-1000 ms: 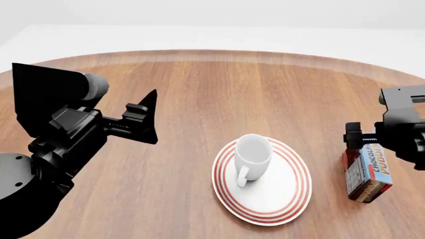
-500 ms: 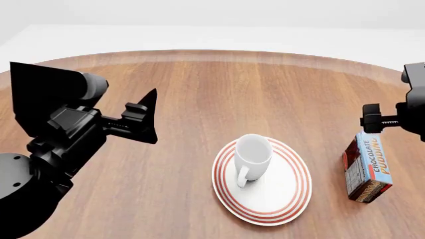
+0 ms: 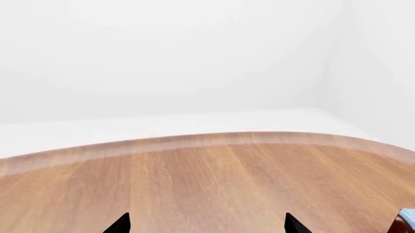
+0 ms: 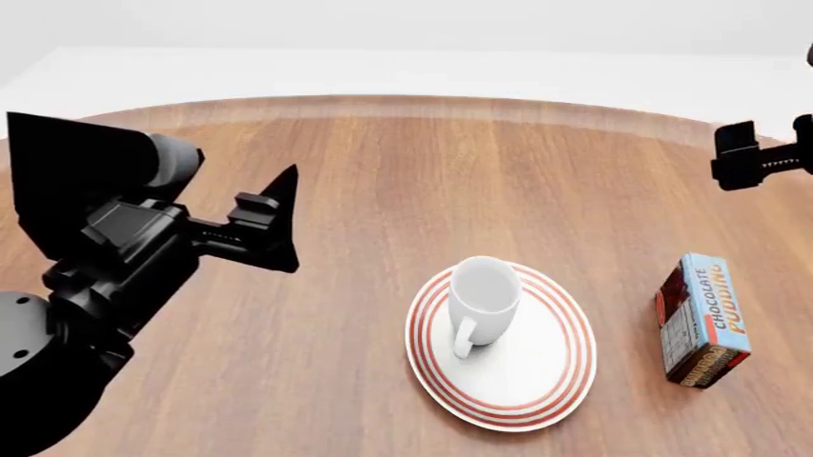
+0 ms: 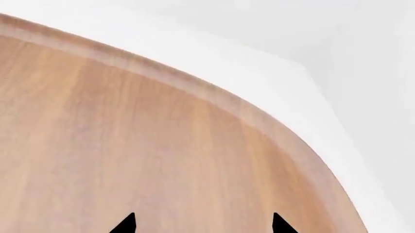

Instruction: Pick up the white mug and put it on the plate, and put the chocolate pudding to the right of the plate.

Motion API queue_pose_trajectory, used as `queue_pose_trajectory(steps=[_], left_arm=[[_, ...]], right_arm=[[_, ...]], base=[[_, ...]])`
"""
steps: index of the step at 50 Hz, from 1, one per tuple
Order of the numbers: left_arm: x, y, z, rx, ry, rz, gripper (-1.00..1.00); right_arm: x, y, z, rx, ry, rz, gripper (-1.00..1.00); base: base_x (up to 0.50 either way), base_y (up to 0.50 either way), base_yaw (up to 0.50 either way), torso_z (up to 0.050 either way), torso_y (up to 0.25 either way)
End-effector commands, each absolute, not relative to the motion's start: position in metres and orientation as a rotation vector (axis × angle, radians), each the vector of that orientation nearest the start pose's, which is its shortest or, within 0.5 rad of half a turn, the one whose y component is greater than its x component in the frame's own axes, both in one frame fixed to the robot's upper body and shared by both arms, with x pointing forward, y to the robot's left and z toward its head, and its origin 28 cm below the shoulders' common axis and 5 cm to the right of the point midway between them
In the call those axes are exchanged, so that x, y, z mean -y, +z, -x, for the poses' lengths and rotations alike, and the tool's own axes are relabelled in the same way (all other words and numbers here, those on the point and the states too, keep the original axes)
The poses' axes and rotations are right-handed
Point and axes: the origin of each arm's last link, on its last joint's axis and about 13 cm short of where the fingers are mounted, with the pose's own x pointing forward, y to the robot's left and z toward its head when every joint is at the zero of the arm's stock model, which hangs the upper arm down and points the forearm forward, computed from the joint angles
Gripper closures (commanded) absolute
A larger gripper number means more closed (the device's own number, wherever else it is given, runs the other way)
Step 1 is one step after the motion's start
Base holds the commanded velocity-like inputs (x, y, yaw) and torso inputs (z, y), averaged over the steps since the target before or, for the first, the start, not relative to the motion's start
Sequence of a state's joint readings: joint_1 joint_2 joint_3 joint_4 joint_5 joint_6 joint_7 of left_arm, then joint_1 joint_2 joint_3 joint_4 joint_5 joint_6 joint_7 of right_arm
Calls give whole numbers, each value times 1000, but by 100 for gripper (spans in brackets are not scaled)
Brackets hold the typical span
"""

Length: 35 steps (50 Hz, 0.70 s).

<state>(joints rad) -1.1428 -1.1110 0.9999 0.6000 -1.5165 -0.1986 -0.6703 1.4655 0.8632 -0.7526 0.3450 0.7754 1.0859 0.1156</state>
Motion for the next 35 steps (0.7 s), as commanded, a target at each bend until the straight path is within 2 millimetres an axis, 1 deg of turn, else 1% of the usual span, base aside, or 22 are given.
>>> queue_pose_trajectory(steps=[1,4,6,8,9,10,11,16,21,22,24,25,35], left_arm=[[-243,262,-217,91,-352,49,-100],[-243,263,-217,92,-351,49,-100],[-243,262,-217,92,-352,47,-100],[-243,262,-217,93,-353,48,-100],[-244,263,-217,94,-349,47,-100],[-244,263,-217,94,-349,47,-100],[-244,263,-216,95,-347,46,-100],[-244,263,-212,103,-346,43,-100],[-244,265,-207,130,-349,30,-100],[-243,265,-204,149,-352,18,-100],[-243,265,-203,158,-353,13,-100],[-242,266,-201,180,-343,-15,-100],[-240,266,-192,216,-346,-37,-100]], right_arm=[[264,336,-293,-197,-177,412,-100],[258,343,-280,-130,-166,424,-100],[256,345,-274,-107,-161,424,-100],[255,346,-271,-91,-160,434,-100],[253,348,-263,-46,-164,430,-100],[252,348,-263,-46,-164,430,-100],[249,348,-258,-17,-138,422,-100],[242,349,-240,74,-119,416,-100],[236,347,-224,149,-111,398,-100],[233,346,-219,184,-110,375,-100],[231,345,-215,207,-99,362,-100],[226,342,-209,236,-90,355,-100],[210,335,-189,310,-39,328,-100]], base=[[0,0,0,0,0],[0,0,0,0,0],[0,0,0,0,0],[0,0,0,0,0],[0,0,0,0,0],[0,0,0,0,0],[0,0,0,0,0],[0,0,0,0,0],[0,0,0,0,0],[0,0,0,0,0],[0,0,0,0,0],[0,0,0,0,0],[0,0,0,0,0]])
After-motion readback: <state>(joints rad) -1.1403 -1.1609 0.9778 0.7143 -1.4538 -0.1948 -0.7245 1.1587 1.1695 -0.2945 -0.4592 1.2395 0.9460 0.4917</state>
